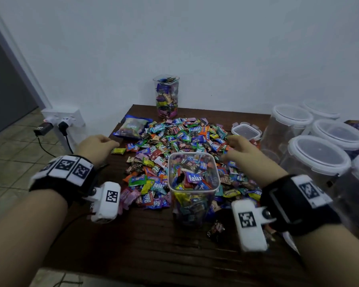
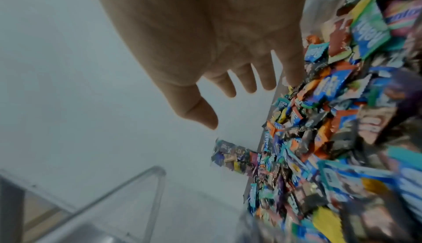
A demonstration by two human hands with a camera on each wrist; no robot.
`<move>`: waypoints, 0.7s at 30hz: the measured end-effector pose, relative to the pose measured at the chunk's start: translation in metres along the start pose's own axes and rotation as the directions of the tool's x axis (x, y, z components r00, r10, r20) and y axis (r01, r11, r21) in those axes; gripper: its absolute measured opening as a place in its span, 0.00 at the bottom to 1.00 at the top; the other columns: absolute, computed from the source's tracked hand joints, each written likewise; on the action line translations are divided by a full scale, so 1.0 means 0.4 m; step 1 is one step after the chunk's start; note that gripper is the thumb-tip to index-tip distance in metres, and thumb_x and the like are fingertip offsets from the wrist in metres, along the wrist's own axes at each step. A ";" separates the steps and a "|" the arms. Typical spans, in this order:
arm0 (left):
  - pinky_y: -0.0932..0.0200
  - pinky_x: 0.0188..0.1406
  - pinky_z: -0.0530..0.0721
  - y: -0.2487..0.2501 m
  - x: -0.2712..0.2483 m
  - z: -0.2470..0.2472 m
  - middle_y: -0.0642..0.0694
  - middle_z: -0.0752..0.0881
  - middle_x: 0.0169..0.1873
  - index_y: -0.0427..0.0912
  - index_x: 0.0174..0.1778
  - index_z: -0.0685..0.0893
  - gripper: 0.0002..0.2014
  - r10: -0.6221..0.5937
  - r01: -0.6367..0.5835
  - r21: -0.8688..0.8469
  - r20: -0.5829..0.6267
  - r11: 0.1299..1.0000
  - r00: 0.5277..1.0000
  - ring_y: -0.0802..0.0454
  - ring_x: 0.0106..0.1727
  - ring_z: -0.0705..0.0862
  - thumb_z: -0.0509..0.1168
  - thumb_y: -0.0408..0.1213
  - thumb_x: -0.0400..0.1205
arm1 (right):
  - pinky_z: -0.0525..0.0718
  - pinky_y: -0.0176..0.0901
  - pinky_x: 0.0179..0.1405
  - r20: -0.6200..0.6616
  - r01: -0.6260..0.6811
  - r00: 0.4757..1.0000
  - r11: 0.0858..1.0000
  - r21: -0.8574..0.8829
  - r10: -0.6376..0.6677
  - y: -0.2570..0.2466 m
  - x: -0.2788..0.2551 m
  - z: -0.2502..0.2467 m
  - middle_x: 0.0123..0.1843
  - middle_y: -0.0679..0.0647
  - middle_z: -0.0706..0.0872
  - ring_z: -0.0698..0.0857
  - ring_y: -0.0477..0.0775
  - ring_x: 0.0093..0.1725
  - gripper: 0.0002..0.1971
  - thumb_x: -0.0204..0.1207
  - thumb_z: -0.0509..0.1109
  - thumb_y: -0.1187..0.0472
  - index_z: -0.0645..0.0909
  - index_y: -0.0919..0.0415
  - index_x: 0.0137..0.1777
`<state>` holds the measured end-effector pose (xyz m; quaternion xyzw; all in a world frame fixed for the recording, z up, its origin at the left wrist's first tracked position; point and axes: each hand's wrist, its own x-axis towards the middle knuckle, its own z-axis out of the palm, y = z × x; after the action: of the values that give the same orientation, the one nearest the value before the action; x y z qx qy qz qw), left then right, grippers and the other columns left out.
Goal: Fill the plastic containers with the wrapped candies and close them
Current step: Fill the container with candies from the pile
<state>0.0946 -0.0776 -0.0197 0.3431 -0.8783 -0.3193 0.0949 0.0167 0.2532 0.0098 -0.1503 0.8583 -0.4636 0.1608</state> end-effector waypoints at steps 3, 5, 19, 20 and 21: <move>0.50 0.55 0.80 -0.020 0.031 0.027 0.34 0.85 0.57 0.33 0.55 0.85 0.19 -0.070 0.068 0.065 0.033 0.996 0.997 0.38 0.54 0.83 0.67 0.47 0.80 | 0.72 0.48 0.59 -0.164 -0.019 0.986 0.999 0.037 0.025 -0.014 0.065 -0.015 0.77 0.57 0.69 0.73 0.54 0.66 0.31 0.77 0.67 0.57 0.63 0.58 0.78; 0.53 0.48 0.76 -0.023 0.044 0.045 0.33 0.85 0.53 0.33 0.51 0.83 0.19 -0.122 0.112 0.126 0.070 0.986 0.990 0.39 0.49 0.81 0.66 0.49 0.80 | 0.73 0.48 0.59 -0.241 -0.053 0.969 0.999 0.005 0.053 -0.021 0.109 -0.025 0.75 0.59 0.71 0.74 0.57 0.68 0.31 0.77 0.67 0.56 0.63 0.60 0.79; 0.43 0.74 0.67 -0.006 0.139 0.155 0.29 0.65 0.77 0.37 0.82 0.56 0.43 -0.242 0.207 0.229 0.142 0.951 0.960 0.31 0.76 0.67 0.60 0.62 0.80 | 0.79 0.45 0.53 -0.148 -0.372 0.928 0.846 -0.383 0.341 0.044 0.297 -0.007 0.60 0.65 0.80 0.81 0.63 0.57 0.26 0.77 0.69 0.52 0.73 0.67 0.69; 0.42 0.75 0.65 0.001 0.141 0.162 0.29 0.62 0.78 0.37 0.82 0.54 0.42 -0.238 0.198 0.240 0.151 0.950 0.959 0.30 0.77 0.65 0.58 0.62 0.81 | 0.79 0.48 0.57 -0.146 -0.369 0.930 0.839 -0.400 0.339 0.049 0.300 -0.003 0.63 0.64 0.80 0.80 0.63 0.60 0.28 0.75 0.71 0.51 0.72 0.67 0.70; 0.41 0.76 0.63 0.007 0.142 0.168 0.29 0.59 0.79 0.38 0.83 0.53 0.41 -0.229 0.184 0.251 0.165 0.950 0.959 0.31 0.78 0.63 0.57 0.61 0.82 | 0.80 0.50 0.60 -0.141 -0.360 0.933 0.833 -0.421 0.332 0.053 0.306 0.000 0.63 0.63 0.81 0.81 0.63 0.60 0.29 0.74 0.72 0.51 0.72 0.66 0.70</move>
<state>0.0245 -0.0803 -0.0732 0.4099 -0.8737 -0.2538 -0.0651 -0.0962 0.2147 -0.0247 -0.0105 0.9579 -0.2254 0.1774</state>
